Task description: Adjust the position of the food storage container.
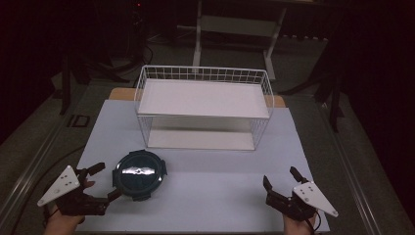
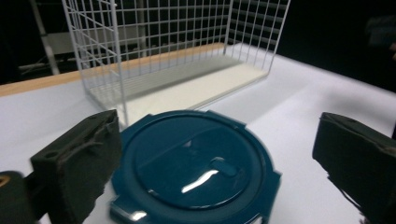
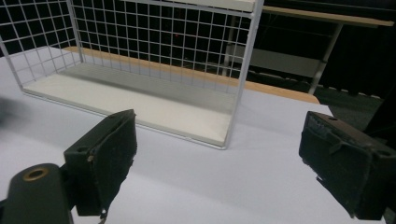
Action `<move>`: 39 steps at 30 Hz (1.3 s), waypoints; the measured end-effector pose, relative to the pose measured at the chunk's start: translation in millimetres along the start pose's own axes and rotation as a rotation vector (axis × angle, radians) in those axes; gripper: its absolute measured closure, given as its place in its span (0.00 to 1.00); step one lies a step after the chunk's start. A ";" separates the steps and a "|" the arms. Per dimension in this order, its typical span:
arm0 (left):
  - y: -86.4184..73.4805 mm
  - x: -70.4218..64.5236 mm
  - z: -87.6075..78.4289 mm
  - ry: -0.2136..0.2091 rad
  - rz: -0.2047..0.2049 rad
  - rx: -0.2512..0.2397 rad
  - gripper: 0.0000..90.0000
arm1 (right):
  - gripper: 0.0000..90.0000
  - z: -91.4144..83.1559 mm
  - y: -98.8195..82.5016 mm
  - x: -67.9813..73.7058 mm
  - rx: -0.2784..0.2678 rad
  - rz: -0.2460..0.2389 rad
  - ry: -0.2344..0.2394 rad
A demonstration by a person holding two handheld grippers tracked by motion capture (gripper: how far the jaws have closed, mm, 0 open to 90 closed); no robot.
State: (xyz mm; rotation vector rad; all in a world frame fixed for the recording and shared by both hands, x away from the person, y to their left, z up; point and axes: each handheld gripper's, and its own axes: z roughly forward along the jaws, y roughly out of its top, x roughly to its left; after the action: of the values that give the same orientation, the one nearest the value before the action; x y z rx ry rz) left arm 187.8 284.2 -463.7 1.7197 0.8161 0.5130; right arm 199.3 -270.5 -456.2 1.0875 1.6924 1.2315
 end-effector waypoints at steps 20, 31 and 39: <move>-11.4 53.2 2.4 0.031 -0.104 0.283 0.23 | 0.13 1.2 0.0 1.0 0.005 0.018 0.031; -34.7 58.6 11.1 0.061 -0.075 0.437 0.90 | 0.13 2.3 -0.8 1.8 0.014 0.013 0.046; -29.7 51.9 21.8 0.044 -0.044 0.448 1.00 | 0.13 1.6 -0.5 1.3 0.015 0.012 0.050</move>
State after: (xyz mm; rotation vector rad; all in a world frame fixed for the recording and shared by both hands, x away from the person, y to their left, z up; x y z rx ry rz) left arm 229.8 312.9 -501.9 2.0977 1.0560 0.3555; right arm 200.2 -268.8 -457.3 1.0858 1.7373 1.2651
